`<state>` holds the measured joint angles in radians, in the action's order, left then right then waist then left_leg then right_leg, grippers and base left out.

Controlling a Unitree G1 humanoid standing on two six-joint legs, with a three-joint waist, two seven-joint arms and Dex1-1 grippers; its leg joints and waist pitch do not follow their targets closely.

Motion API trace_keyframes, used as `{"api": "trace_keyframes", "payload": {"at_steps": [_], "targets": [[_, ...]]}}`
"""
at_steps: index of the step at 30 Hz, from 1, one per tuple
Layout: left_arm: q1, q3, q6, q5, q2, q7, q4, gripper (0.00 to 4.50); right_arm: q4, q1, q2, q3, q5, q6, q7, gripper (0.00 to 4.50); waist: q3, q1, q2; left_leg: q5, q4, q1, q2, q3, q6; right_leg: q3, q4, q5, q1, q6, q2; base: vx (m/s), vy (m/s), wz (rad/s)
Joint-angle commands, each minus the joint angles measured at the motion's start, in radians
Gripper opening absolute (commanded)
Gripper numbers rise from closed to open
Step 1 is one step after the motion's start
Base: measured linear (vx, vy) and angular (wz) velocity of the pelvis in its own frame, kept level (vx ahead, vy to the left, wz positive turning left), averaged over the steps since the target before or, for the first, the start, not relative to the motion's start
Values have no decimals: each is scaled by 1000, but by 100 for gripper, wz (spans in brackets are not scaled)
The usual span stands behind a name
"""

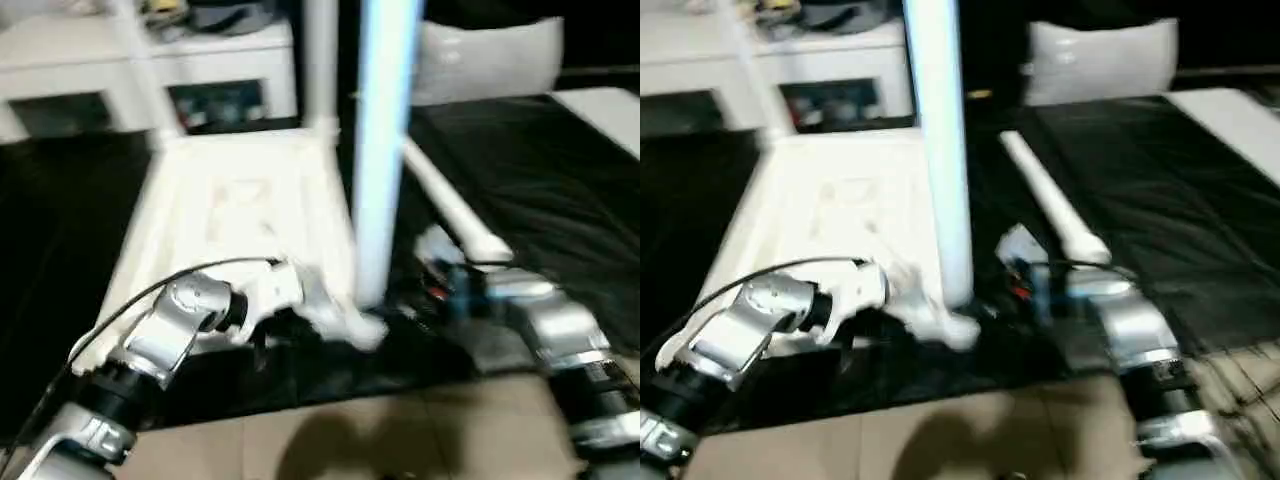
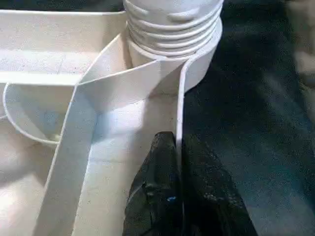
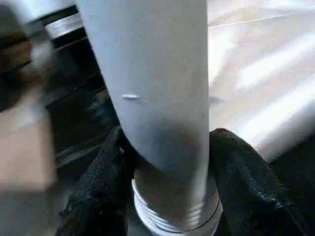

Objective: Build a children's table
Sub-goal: Rotate leg to tighten

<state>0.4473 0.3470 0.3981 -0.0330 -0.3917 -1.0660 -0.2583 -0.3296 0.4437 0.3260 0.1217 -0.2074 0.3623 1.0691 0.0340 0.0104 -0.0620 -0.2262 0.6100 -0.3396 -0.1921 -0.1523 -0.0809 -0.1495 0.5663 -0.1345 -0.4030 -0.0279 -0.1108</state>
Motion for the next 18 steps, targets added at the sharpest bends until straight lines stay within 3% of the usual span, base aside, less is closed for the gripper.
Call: {"api": "trace_keyframes", "payload": {"at_steps": [1, 2, 3, 4, 5, 6, 7, 8, 9, 10, 12, 15, 18], "targets": [[1, 12, 101, 38, 103, 90, 50, 0, -57, 22, -84, -26, 44, 37, -250, 199, -42, -16, 14, -260, -69, -12, -9, 0, 22, 24, -105, -648, 53, -24, -39, 0, 0, 0], [15, -23, 160, 33, 172, 187, 44, 0, -74, 37, -142, -65, 53, 65, -382, 199, -40, -39, 14, -297, -62, -12, -2, 6, 19, 6, -120, -698, 52, 13, -36, 0, 0, 0], [17, -29, 168, 33, 183, 203, 42, 0, -75, 39, -150, -71, 53, 70, -400, 199, -40, -54, 12, -306, -62, -18, -2, 8, 16, 3, -121, -703, 55, 28, -35, 0, 0, 0], [26, -47, 188, 30, 214, 250, 35, 0, -76, 44, -173, -88, 51, 88, -448, 199, -41, -76, 13, -334, -57, -22, 0, 15, 17, -17, -133, -713, 58, 54, -33, 0, 0, 0], [42, -67, 190, 27, 251, 308, 11, 0, -85, 56, -200, -106, 53, 89, -509, 198, -46, -92, -4, -353, -60, -11, -7, 21, 27, -20, -137, -671, 57, 42, -37, 0, 0, 0], [57, -84, 189, 25, 280, 354, -10, 0, -92, 66, -223, -121, 52, 95, -557, 198, -48, -114, -6, -353, -65, -31, -13, 30, 36, -25, -130, -616, 71, 28, -41, 0, 0, 0], [72, -98, 185, 24, 306, 394, -31, 0, -99, 74, -241, -130, 55, 101, -597, 198, -51, -118, -7, -347, -66, -35, -14, 32, 38, -23, -129, -591, 72, 22, -40, 0, 0, 0], [87, -104, 182, 16, 330, 426, -44, 0, -108, 80, -258, -133, 60, 81, -623, 233, -53, -128, -1, -350, -65, -34, -9, 33, 45, -24, -129, -568, 69, 10, -40, 0, 0, 0], [92, -104, 181, 13, 336, 433, -46, 0, -111, 82, -263, -135, 56, 74, -620, 233, -54, -131, -1, -348, -66, -33, -9, 32, 49, -22, -129, -561, 68, 4, -41, 0, 0, 0], [96, -99, 182, 8, 342, 433, -45, 0, -108, 78, -265, -127, 59, 66, -610, 268, -55, -136, 0, -334, -67, -37, -9, 34, 58, -16, -125, -539, 68, -13, -44, 0, 0, 0], [96, -81, 179, -1, 337, 414, -39, 0, -99, 68, -267, -125, 51, 59, -590, 270, -58, -137, 0, -292, -70, -47, -13, 36, 77, -4, -112, -477, 74, -46, -47, 0, 0, 0], [81, -68, 178, -11, 317, 400, -20, 0, -71, 47, -264, -143, 33, 55, -577, 311, -63, -121, 3, -179, -66, -50, -18, 32, 116, 16, -88, -344, 75, -116, -49, 0, 0, 0], [69, -72, 168, -5, 299, 393, -17, 0, -33, 20, -233, -142, 19, 47, -537, 333, -65, -106, 5, -141, -61, -52, -17, 29, 136, 21, -80, -323, 77, -128, -52, 0, 0, 0]]}}
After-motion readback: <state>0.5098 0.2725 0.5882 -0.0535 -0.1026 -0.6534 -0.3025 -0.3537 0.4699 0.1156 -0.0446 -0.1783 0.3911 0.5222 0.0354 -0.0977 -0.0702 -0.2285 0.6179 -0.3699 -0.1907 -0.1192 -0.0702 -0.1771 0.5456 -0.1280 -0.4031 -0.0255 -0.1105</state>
